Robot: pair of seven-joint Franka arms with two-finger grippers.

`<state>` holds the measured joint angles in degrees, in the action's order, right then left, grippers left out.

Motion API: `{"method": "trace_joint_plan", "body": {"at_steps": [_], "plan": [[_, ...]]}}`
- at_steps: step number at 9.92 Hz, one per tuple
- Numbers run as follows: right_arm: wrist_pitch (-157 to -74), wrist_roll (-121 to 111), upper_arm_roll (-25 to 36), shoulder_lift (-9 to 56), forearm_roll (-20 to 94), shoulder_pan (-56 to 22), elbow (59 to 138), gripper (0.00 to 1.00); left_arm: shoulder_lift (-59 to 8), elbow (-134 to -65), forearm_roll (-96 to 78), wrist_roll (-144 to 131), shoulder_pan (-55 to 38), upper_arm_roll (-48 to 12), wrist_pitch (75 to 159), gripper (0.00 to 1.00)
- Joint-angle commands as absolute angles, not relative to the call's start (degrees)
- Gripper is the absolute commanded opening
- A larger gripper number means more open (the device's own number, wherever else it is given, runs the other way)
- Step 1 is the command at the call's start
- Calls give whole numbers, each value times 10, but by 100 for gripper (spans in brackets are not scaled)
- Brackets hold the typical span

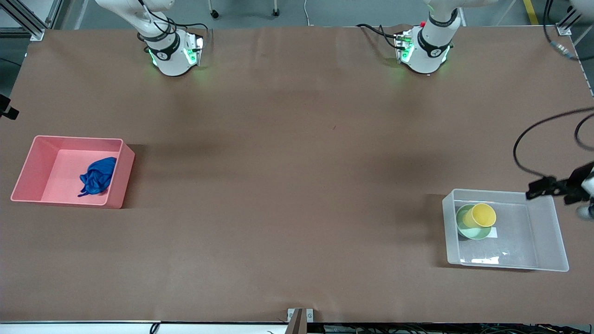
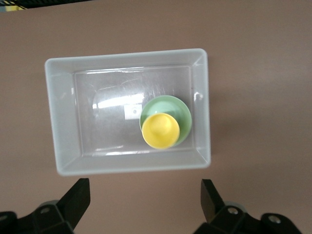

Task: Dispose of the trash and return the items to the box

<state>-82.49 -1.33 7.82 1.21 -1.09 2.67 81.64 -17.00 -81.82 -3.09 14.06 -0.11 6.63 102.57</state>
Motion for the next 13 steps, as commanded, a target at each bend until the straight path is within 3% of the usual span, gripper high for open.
{"method": "trace_joint_plan", "body": {"at_steps": [1,3,8,13], "plan": [[-819,-18,82,12,-4,25,812,100,-61,-926,-7,79,-3,31,1011,100],[-819,-18,82,12,-4,25,812,100,-17,-940,-4,65,-4,19,968,100],[-818,-18,82,12,-4,25,812,100,-18,-837,-4,47,-11,4,862,100],[-819,-53,83,12,-4,26,812,100,8,-860,31,29,-11,-24,847,100]]}}
